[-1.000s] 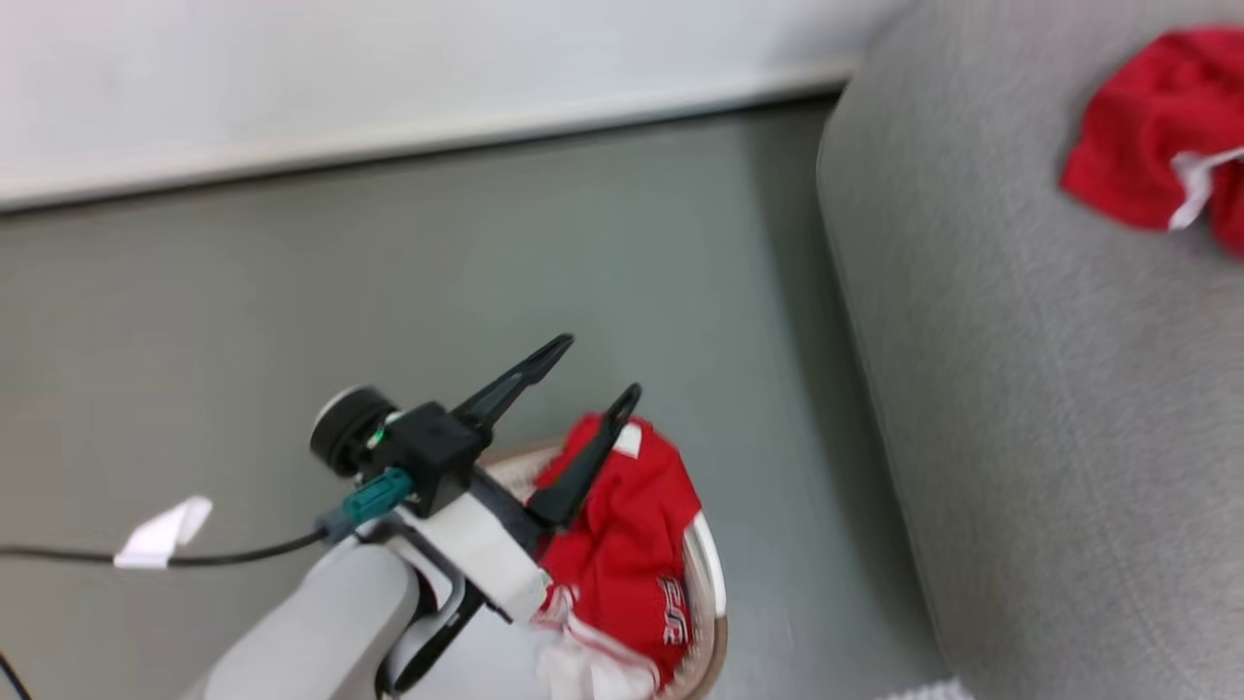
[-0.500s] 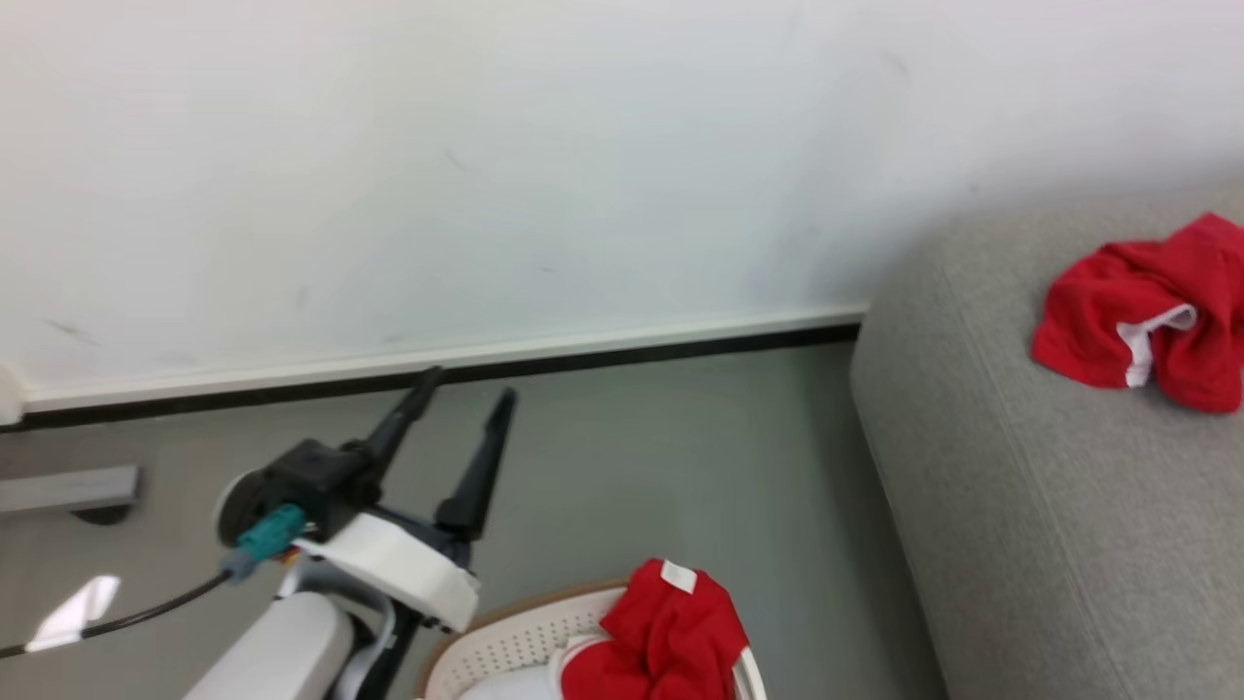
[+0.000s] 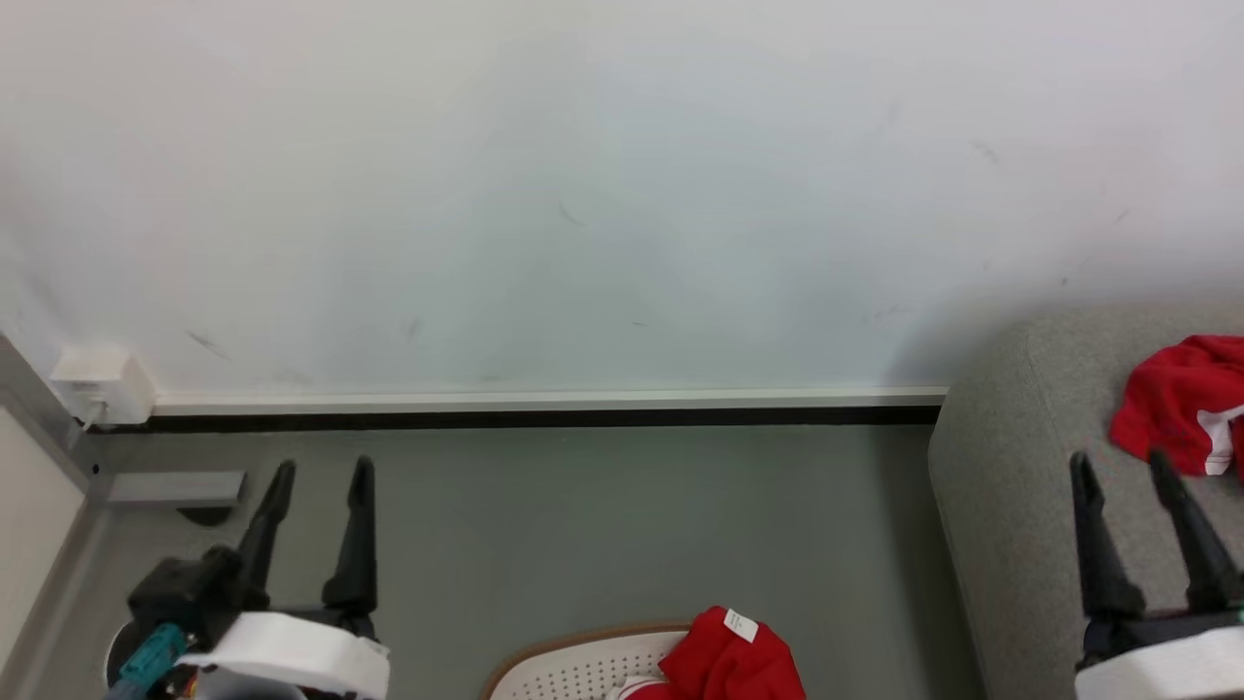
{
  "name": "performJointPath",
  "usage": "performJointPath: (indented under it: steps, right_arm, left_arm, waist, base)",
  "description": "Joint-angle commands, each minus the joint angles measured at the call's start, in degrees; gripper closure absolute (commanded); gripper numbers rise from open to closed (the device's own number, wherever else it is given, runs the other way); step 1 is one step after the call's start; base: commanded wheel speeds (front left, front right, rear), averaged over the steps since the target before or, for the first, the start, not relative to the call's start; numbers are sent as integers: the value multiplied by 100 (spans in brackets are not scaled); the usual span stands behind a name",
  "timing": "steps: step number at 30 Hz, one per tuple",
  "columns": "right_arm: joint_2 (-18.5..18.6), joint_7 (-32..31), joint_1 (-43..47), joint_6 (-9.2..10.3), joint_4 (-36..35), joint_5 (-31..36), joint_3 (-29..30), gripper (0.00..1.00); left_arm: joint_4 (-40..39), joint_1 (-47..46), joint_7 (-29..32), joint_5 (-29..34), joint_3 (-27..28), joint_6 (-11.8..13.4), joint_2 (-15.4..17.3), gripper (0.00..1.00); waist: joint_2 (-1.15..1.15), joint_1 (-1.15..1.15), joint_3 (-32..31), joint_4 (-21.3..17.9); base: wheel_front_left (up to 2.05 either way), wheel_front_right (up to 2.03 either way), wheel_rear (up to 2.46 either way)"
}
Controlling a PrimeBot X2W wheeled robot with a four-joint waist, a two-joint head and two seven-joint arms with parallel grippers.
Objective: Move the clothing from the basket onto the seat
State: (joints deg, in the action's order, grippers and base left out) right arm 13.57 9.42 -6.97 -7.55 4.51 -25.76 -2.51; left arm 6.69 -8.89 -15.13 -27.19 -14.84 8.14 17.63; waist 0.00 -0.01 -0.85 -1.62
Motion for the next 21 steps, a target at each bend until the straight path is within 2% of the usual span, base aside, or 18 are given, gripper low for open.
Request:
performJointPath:
  steps: [1,9,21]
  right_arm:
    - [-96,187,249,12,143,150,-40,0]
    - [-508,561,694,12,665,478,-279,0]
    - [-515,574,429,12,700,691,-400,0]
  left_arm:
    - [20,225,-1,124,176,-68,-77,0]
    - [185,777,-2,794,817,-356,-561,0]
    - [326,753,-2,1432,1390,-880,-1058,0]
  waist:
    - [0,1,-54,59]
    - [0,1,-96,-11]
    - [0,1,-56,-56]
  base:
    - [0,0,0]
    - [0,0,0]
    - [0,0,0]
